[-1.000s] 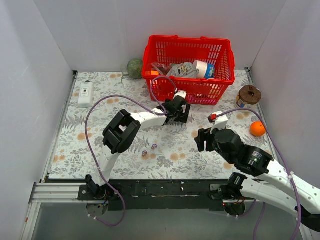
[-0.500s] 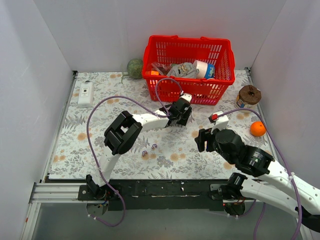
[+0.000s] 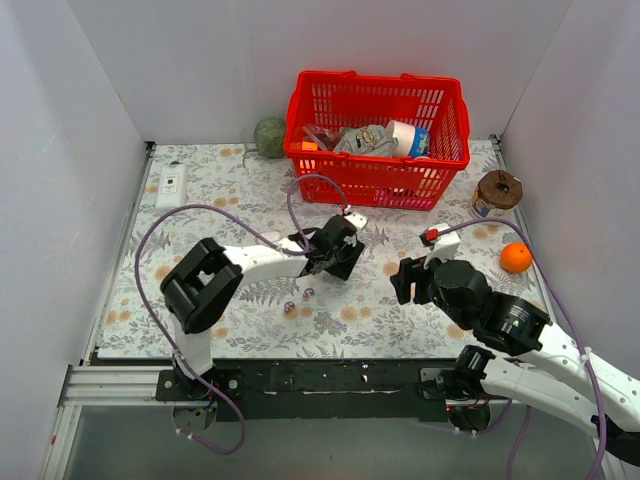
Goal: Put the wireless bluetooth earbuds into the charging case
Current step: Move the charging case to the center of the board.
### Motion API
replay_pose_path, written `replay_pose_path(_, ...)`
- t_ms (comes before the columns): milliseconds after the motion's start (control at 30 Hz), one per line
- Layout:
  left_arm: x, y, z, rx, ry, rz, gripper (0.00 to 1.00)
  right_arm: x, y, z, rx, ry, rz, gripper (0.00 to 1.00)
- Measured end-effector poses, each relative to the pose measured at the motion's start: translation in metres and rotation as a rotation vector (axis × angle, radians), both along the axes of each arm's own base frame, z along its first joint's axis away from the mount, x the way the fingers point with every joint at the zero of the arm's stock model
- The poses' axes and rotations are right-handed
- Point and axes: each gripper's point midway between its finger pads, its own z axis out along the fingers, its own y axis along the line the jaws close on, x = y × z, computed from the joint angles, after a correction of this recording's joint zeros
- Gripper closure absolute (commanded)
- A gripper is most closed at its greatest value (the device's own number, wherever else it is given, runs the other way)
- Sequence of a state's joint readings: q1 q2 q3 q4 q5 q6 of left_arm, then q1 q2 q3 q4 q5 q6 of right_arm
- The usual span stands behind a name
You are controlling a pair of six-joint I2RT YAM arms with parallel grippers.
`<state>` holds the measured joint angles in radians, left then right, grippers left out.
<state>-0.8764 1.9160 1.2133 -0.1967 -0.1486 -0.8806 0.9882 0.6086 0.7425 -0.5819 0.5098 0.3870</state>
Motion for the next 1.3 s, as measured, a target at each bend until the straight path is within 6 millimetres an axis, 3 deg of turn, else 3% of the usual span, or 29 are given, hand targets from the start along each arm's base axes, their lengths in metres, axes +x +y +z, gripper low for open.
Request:
replay_pose_path(133,-0.046,0.013,0.027,-0.012,0.009,-0.138,0.97,-0.001,0.000,-0.002,0.012,-0.006,0.004,0.28)
replay_pose_path(267,-0.076,0.011,0.048,-0.052,-0.010,-0.294,1.00,-0.002,0.003,-0.008,0.013,0.003,0.019,0.28)
replay_pose_path(367,-0.092,0.017,0.043,-0.057,-0.036,-0.412,1.00,-0.004,0.006,-0.010,0.018,0.009,0.032,0.28)
replay_pose_path(500,-0.114,0.041,0.018,-0.010,-0.079,-0.554,1.00,-0.005,0.007,-0.011,0.024,0.014,0.045,0.28)
replay_pose_path(633,-0.116,0.049,0.012,0.016,-0.157,-0.632,1.00,-0.007,0.008,-0.009,0.034,0.013,0.053,0.29)
replay_pose_path(767,-0.105,0.036,0.021,0.000,-0.253,-0.674,1.00,-0.009,0.007,-0.006,0.051,0.007,0.056,0.29)
replay_pose_path(867,-0.101,0.030,0.015,0.004,-0.273,-0.696,1.00,-0.009,0.007,-0.004,0.061,0.003,0.058,0.29)
replay_pose_path(967,-0.101,0.027,0.001,0.021,-0.247,-0.717,0.93,-0.010,0.007,-0.004,0.064,0.003,0.057,0.29)
replay_pose_path(1033,-0.101,0.025,-0.005,0.028,-0.230,-0.729,0.81,-0.010,0.006,-0.004,0.062,0.005,0.057,0.29)
replay_pose_path(1133,-0.100,0.018,-0.004,0.020,-0.227,-0.743,0.61,-0.010,0.006,-0.005,0.059,0.007,0.057,0.29)
replay_pose_path(1300,-0.097,0.013,0.001,0.015,-0.226,-0.750,0.48,-0.010,0.006,-0.005,0.059,0.007,0.057,0.29)
